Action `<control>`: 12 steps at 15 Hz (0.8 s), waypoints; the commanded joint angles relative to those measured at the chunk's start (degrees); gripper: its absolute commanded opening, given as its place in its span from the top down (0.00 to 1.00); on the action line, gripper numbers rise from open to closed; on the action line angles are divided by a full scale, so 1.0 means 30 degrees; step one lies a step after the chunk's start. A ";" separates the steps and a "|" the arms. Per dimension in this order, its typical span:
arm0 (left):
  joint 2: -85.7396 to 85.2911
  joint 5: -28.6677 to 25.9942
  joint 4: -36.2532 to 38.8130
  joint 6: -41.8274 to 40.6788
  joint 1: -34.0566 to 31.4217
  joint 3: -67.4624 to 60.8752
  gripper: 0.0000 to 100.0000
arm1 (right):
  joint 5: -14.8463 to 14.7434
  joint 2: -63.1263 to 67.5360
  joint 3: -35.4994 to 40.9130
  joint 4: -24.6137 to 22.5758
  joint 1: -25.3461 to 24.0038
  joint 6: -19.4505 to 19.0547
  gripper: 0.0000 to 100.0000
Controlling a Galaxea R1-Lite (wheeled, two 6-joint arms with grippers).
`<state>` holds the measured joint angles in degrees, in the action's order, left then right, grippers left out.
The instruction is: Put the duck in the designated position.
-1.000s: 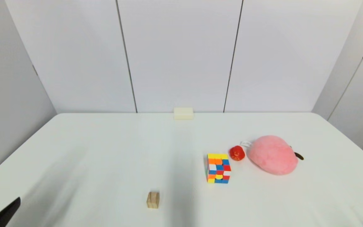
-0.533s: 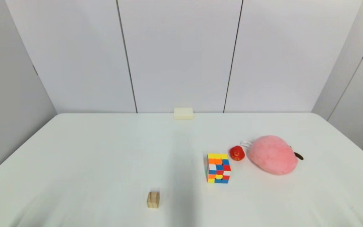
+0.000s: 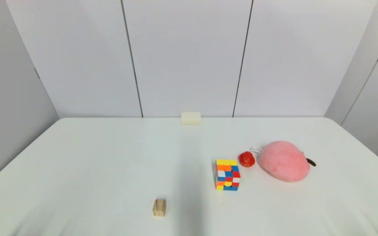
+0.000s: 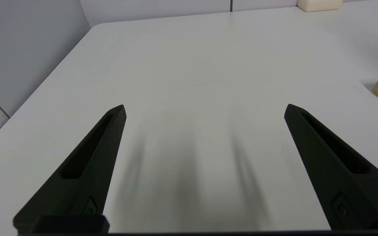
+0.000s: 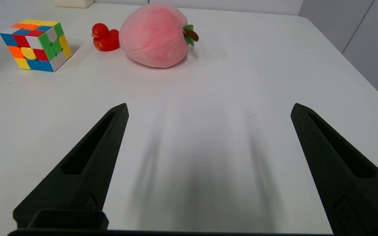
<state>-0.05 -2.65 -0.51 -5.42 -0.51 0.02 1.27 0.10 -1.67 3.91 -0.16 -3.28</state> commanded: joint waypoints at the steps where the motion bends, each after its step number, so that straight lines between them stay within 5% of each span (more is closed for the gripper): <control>1: 0.0016 0.0003 -0.0005 -0.0008 -0.0005 -0.0008 0.00 | 0.0017 0.0026 0.0000 0.0014 -0.0006 -0.0020 0.00; 12: 0.0016 0.0003 -0.0005 -0.0008 -0.0005 -0.0008 0.00 | -0.0012 0.0026 0.0029 0.0014 -0.0006 0.0068 0.00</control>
<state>-0.18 -2.65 -0.52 -5.42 -0.51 0.00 1.21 0.10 -1.65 3.91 -0.16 -3.02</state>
